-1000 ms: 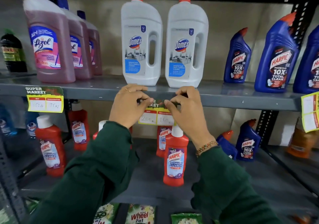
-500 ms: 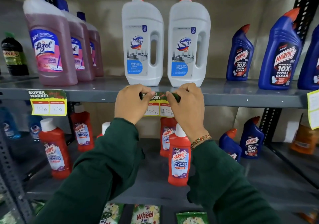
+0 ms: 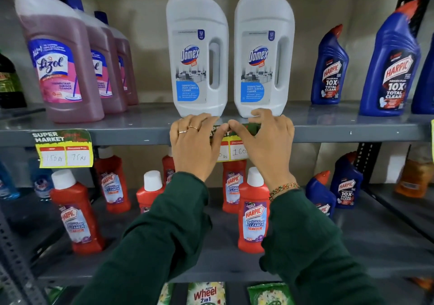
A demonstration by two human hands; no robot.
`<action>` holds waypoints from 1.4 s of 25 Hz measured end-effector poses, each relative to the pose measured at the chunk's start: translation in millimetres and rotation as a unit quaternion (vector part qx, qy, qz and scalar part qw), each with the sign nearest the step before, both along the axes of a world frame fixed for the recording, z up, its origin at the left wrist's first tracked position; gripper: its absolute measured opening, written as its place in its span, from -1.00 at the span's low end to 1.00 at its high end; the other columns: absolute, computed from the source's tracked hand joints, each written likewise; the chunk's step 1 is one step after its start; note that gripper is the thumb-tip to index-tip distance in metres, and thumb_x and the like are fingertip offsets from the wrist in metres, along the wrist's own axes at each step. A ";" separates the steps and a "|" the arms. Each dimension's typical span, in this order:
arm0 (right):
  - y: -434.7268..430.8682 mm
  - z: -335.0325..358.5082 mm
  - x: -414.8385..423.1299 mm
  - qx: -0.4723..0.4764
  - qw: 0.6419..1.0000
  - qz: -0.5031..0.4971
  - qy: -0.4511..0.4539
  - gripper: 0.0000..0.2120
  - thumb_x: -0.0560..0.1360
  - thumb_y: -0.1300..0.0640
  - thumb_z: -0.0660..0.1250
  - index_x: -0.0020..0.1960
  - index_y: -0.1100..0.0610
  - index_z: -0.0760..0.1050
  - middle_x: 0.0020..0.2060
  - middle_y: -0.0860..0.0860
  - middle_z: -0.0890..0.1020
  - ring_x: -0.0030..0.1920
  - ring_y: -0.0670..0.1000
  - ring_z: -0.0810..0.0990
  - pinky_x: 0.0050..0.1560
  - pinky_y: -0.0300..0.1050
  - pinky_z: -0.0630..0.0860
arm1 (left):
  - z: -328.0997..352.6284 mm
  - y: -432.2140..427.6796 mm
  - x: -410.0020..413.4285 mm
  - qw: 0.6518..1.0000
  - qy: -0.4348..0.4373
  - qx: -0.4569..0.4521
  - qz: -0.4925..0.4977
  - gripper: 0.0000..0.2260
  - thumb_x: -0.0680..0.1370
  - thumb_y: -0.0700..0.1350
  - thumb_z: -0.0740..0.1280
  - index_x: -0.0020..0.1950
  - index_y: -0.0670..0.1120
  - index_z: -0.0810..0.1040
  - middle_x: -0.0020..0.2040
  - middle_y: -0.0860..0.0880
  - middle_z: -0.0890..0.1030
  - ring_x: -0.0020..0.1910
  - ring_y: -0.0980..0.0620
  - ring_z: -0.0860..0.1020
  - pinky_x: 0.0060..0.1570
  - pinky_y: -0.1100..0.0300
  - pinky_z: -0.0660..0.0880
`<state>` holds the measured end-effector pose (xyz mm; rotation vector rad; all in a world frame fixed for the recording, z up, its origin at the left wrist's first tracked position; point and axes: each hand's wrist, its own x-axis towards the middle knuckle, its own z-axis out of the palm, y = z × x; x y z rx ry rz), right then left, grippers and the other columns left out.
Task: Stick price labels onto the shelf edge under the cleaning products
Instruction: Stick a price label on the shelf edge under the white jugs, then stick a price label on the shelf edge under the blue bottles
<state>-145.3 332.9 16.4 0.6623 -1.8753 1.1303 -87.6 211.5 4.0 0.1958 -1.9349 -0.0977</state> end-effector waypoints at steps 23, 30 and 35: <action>100.3 4.0 -30.8 -0.046 0.977 0.207 0.024 -0.80 0.50 0.41 0.18 0.10 0.23 0.37 -0.03 0.10 0.65 -0.02 -0.05 0.57 -0.05 -0.43 0.40 | 13.3 95.3 -31.6 0.986 0.140 -0.027 -0.090 -0.77 0.48 -0.32 0.17 0.10 -0.23 0.50 0.08 -0.22 0.60 0.18 -0.22 0.38 0.18 -0.21 0.35; 243.2 13.4 -94.5 -0.078 0.991 -0.027 0.105 -0.68 0.38 0.46 0.23 0.08 0.21 0.46 -0.01 0.17 0.58 0.09 0.19 0.45 0.06 0.04 0.41 | 18.7 231.7 -119.7 0.987 0.009 -0.108 -0.119 -0.71 0.52 -0.14 0.14 0.10 -0.26 0.52 0.04 -0.23 0.63 0.10 -0.23 0.50 0.17 -0.15 0.39; 310.2 -8.2 -128.0 -0.082 0.977 -0.163 -0.114 -0.55 0.40 0.29 0.33 0.24 0.26 0.27 0.19 0.29 0.38 0.18 0.29 0.31 0.09 0.03 0.22 | 1.1 288.7 -153.8 0.991 -0.067 -0.103 -0.044 -0.65 0.53 -0.01 0.10 0.07 -0.22 0.53 0.00 -0.19 0.64 0.01 -0.19 0.54 0.09 -0.09 0.33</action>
